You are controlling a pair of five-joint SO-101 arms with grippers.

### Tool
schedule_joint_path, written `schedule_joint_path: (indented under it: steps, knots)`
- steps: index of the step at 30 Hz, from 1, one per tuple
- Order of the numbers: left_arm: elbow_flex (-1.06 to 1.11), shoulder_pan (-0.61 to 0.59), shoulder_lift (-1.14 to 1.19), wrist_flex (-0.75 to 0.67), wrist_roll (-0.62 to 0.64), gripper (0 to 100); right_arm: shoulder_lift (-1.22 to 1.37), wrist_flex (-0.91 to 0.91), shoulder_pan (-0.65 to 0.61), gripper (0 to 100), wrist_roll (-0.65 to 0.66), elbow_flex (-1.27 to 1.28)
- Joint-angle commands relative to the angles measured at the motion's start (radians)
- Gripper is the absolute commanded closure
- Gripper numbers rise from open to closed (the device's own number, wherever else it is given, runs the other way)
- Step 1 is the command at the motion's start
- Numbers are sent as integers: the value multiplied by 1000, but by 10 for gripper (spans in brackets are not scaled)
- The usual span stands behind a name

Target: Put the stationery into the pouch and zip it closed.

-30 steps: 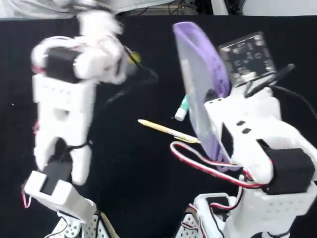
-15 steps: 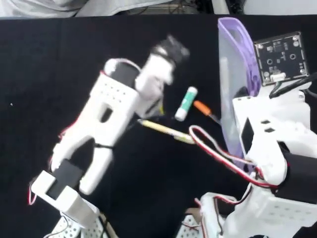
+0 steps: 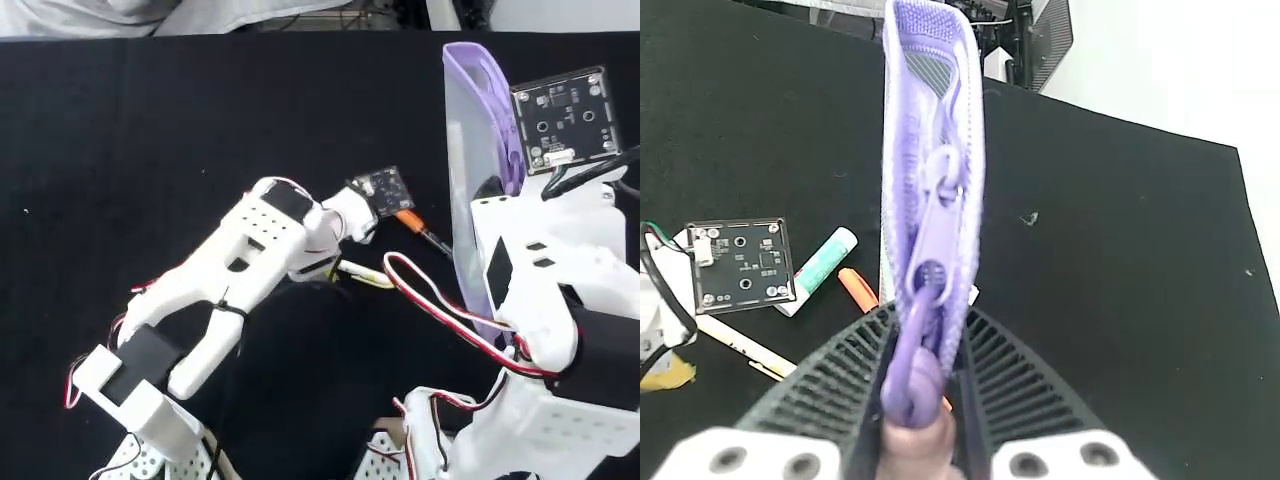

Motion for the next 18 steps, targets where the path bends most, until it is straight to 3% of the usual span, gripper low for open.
schedule_joint_path:
  steps: [1, 5, 12, 18]
  knots:
    - [7, -1, 29, -86, -9, 773, 1, 26, 5, 988, 8, -39]
    - [-56, 5, 169, -98, -48, 773, 1, 26, 5, 988, 8, -39]
    - [-343, -7, 387, 64, -63, 780, 1, 26, 5, 988, 8, -38]
    - [-486, -21, 489, 152, -64, 922, -5, 17, 5, 988, 8, 27]
